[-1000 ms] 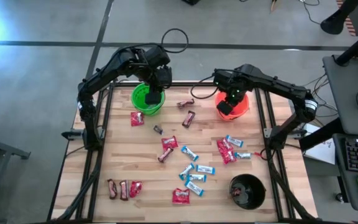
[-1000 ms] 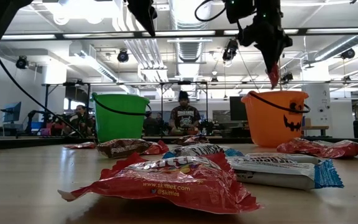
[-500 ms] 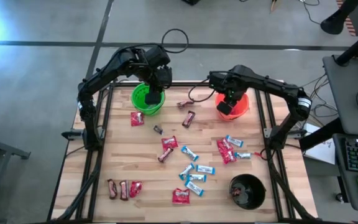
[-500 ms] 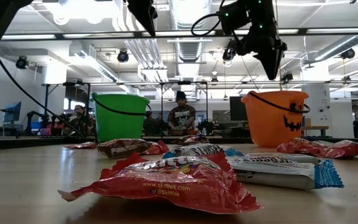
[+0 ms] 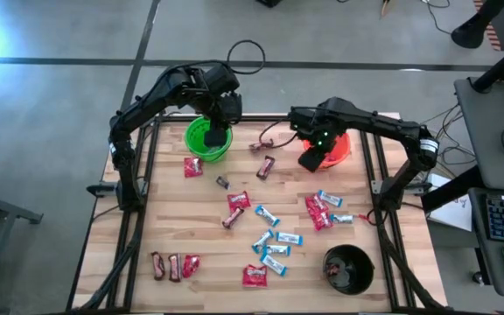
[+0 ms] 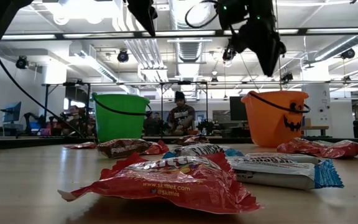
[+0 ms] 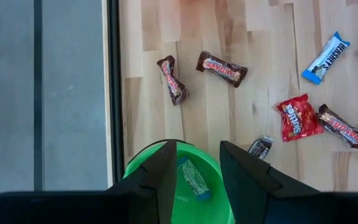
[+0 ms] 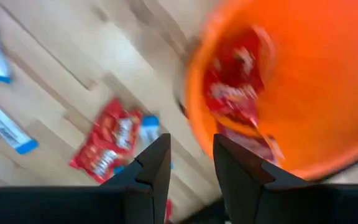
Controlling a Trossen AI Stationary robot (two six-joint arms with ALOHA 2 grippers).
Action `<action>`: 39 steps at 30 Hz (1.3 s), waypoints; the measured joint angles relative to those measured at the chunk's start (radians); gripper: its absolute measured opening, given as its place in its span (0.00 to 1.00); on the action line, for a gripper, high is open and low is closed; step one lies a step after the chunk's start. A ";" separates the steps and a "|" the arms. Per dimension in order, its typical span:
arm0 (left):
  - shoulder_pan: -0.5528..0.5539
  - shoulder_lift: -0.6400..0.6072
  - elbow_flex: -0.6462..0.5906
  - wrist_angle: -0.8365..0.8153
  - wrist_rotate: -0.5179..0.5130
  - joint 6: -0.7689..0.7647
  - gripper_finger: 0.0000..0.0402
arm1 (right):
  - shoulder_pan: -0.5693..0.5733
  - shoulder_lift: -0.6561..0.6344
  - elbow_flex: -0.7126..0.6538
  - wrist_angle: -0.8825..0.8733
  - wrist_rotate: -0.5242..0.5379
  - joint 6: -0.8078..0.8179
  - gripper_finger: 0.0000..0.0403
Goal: Sort candy
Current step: Put the white candy into the green bucket
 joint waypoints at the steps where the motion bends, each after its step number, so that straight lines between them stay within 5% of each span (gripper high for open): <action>1: 0.001 0.000 -0.004 0.000 0.000 0.000 0.26 | 0.015 0.000 0.000 0.021 0.000 0.000 0.28; 9: 0.004 -0.002 -0.055 0.000 0.004 -0.013 0.26 | 0.143 0.000 0.000 0.157 -0.010 0.005 0.29; 21: 0.004 -0.145 -0.294 0.000 0.003 -0.040 0.26 | 0.357 0.016 -0.001 0.322 -0.009 0.104 0.25; 39: 0.000 -0.329 -0.539 0.017 0.009 -0.099 0.26 | 0.430 0.213 -0.003 0.411 0.001 0.193 0.25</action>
